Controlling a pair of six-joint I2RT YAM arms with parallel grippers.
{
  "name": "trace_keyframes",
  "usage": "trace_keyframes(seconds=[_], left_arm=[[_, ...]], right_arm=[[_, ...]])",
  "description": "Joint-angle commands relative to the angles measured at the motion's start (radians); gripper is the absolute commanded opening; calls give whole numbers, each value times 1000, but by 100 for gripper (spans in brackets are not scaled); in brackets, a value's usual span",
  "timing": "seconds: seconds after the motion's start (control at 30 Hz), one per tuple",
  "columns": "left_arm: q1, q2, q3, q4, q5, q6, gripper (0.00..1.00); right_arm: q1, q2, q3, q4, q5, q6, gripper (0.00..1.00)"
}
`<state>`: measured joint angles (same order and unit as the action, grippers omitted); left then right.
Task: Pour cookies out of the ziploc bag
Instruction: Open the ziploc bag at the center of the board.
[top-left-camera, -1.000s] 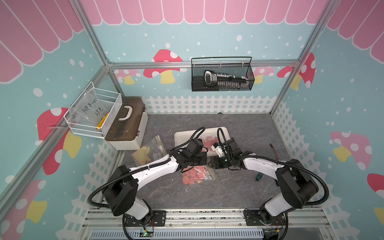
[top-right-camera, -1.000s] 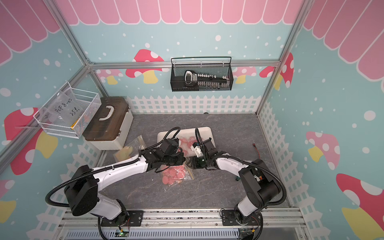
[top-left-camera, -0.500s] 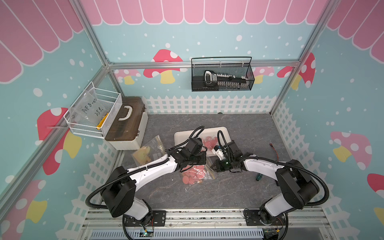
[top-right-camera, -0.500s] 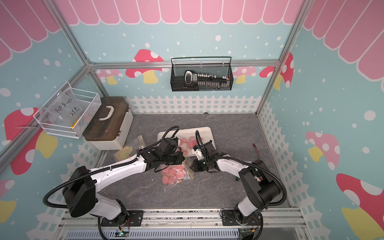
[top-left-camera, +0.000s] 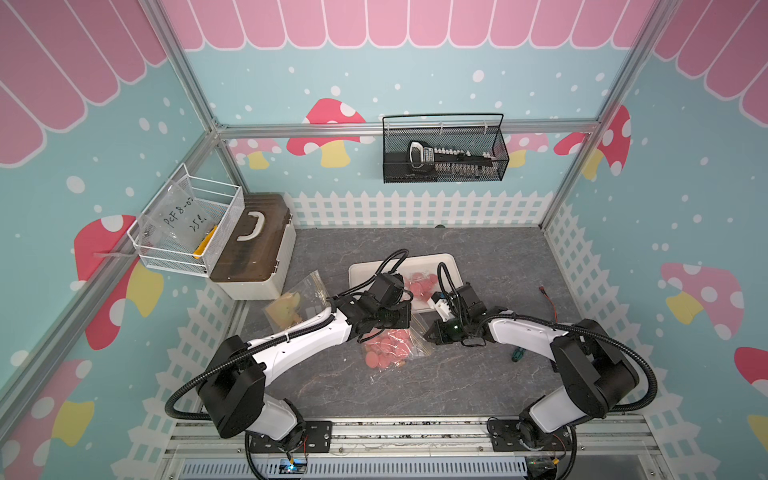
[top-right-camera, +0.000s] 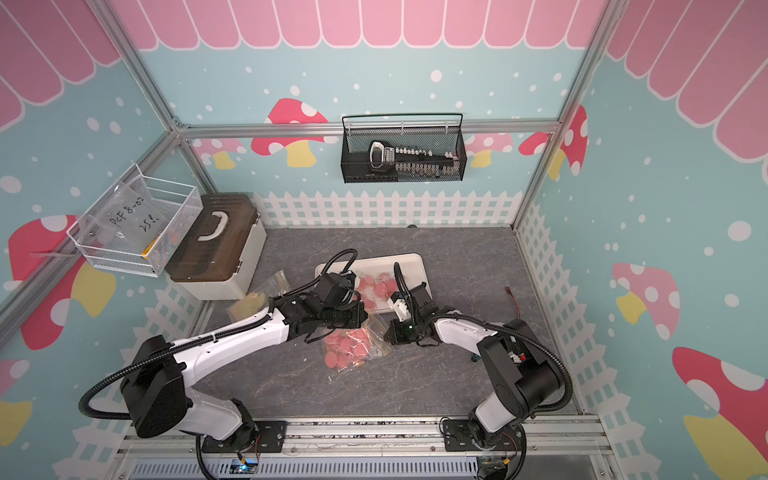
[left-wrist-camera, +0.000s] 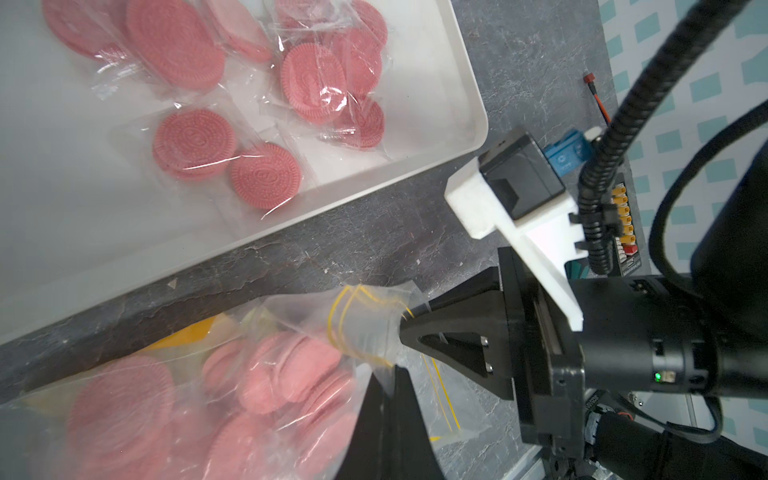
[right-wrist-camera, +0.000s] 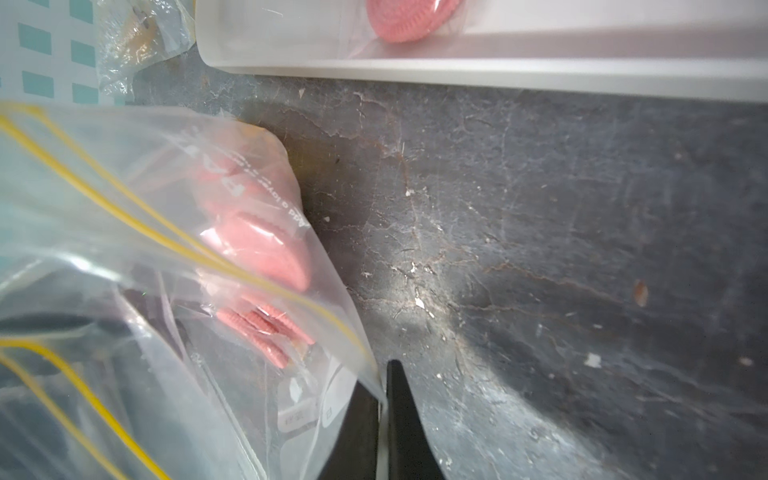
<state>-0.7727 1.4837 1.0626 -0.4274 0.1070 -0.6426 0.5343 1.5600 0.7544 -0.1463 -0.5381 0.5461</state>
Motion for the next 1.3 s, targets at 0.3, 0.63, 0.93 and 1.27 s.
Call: trace_keyframes(seconds=[0.3,0.63,0.93,1.27], left_arm=[[9,-36,30,17,31,-10,0],[9,-11,32,35,15,-5,0],[9,36,64,40,16,-3,0],[9,74,102,39,20,17,0]], right_arm=[[-15,-34,-30,14,43,-5,28],[-25,-171,-50,-66,113,-44,65],[-28,-347,-77,-164,210,-112,78],[-27,-477,-110,-111,107,-157,72]])
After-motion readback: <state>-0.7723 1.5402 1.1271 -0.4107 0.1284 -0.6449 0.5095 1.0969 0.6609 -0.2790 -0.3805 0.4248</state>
